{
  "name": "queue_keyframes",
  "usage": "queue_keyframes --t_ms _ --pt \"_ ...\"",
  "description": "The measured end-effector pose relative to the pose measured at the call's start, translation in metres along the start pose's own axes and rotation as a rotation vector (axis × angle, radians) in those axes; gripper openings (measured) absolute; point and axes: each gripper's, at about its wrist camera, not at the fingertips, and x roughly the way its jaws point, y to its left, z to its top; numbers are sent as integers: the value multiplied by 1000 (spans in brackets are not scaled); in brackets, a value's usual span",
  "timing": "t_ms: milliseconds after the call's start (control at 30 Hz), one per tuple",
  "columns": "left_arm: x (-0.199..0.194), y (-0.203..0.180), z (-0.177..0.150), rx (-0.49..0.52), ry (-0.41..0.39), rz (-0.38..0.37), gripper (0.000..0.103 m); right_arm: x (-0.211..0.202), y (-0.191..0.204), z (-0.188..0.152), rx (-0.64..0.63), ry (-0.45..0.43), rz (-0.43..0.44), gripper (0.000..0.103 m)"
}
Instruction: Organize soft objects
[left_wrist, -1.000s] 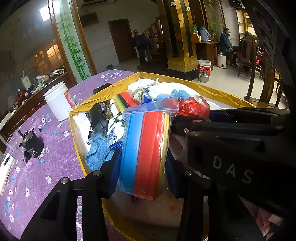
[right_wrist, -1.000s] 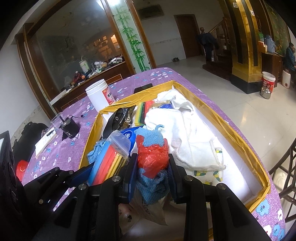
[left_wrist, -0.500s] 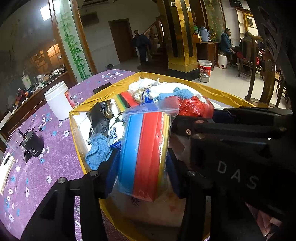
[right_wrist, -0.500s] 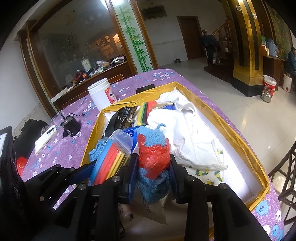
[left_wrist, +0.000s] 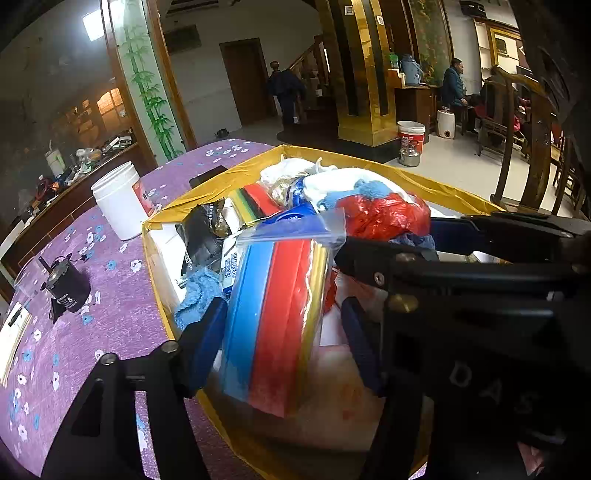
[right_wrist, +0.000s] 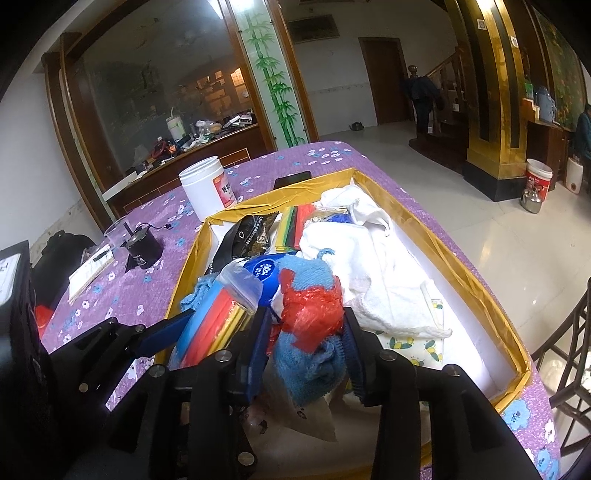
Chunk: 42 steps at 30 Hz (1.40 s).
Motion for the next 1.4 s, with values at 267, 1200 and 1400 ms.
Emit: queue_keyframes --t_ms 267,1200,1400 --pt "-2 1 0 3 -17 4 68 -8 0 -2 -14 -9 -16 58" --pt "-37 16 -16 -14 -53 -2 78 -42 -6 -14 3 -55 -35 78" --pt "-59 34 -30 -46 -71 -43 78 -56 -5 -21 59 -145 -41 89"
